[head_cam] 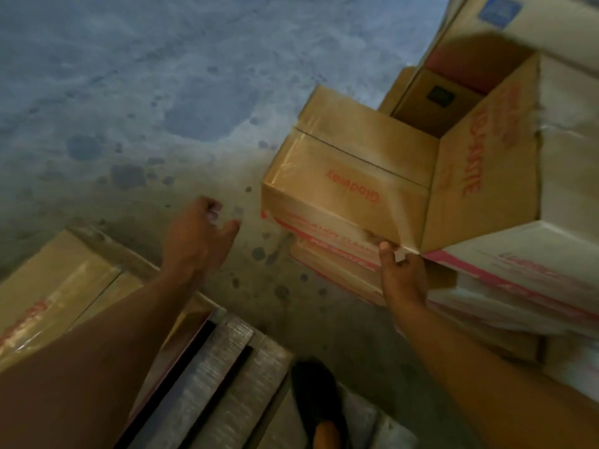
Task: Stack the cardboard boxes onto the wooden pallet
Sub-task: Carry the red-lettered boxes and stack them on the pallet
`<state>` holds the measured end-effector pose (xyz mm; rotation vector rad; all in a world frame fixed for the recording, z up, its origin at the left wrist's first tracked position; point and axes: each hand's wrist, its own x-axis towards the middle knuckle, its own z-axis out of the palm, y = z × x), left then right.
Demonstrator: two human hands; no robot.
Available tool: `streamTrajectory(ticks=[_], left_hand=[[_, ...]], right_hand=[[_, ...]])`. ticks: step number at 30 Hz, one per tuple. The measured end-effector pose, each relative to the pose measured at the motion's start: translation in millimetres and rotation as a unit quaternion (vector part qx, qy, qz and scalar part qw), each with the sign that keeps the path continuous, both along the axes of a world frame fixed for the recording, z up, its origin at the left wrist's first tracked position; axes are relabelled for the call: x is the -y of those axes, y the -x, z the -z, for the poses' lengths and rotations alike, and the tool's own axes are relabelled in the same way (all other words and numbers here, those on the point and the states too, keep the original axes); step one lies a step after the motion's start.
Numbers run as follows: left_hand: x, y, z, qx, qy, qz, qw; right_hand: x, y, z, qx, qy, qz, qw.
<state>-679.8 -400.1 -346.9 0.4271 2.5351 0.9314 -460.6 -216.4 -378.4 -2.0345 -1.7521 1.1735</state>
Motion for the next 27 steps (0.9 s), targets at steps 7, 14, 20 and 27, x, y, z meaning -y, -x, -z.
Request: streamTrajectory(ticks=[7, 14, 20, 27], left_hand=[[-81.7, 16.5, 41.6, 0.032, -0.021, -0.016, 0.999], [-128.3, 51.2, 73.0, 0.125, -0.048, -0.062, 0.989], [-146.1, 55.3, 84.0, 0.221, -0.081, -0.060, 0.970], [-134.7, 41.0, 81.3, 0.289, -0.123, 0.018, 0.949]], right_hand=[[-36.9, -7.5, 37.5, -0.188, 0.077, 0.168, 0.965], [-65.2, 5.3, 58.4, -0.245, 0.104, 0.251, 0.931], [-90.0, 2.4, 66.0, -0.251, 0.148, 0.337, 0.895], [-97.9, -4.5, 60.5, -0.223, 0.195, 0.325, 0.898]])
